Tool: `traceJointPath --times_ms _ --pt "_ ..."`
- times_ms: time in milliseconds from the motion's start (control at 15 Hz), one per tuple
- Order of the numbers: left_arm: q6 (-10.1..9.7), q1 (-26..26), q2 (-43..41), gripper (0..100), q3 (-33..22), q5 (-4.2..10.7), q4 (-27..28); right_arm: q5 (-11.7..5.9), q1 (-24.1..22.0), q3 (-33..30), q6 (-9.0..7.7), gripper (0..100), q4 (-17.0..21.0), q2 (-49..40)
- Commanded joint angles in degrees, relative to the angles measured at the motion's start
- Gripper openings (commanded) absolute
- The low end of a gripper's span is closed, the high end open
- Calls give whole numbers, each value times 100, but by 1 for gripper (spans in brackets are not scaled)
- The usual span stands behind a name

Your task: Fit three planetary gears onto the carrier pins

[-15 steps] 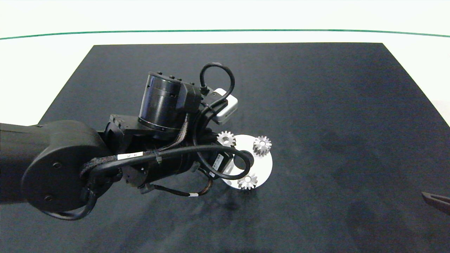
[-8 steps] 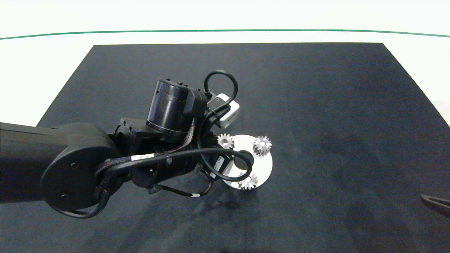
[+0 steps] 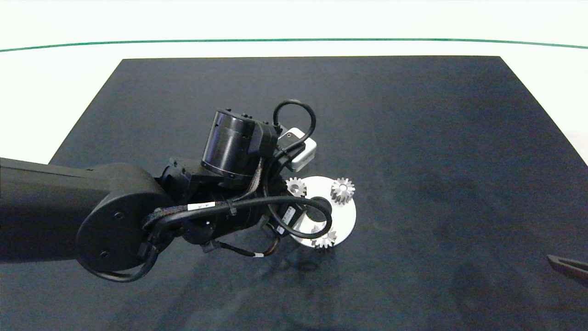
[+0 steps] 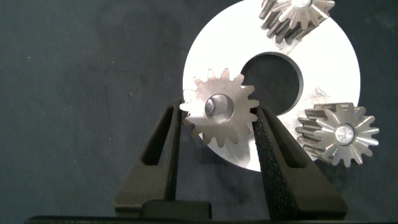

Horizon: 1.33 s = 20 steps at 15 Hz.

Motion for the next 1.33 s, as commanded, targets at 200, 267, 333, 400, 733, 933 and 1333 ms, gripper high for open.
traceJointPath --times_ms 200,267,333,400,733,933,1333 --pt "19 8 66 0 -45 9 2 -8 1 -2 -8 100 16 27" --pt "19 8 66 0 -45 9 2 -8 1 7 -8 100 16 27" --pt "28 17 66 0 -45 9 -7 -8 1 7 -8 100 16 27" --pt "63 44 57 0 -54 9 2 -8 1 7 -8 100 16 27" --pt "89 88 13 0 -54 9 11 -8 1 16 0 100 16 36" --pt "81 96 4 0 -37 9 19 -8 10 51 -8 100 16 36" --pt "63 88 13 100 -10 9 2 -16 63 51 0 100 16 27"
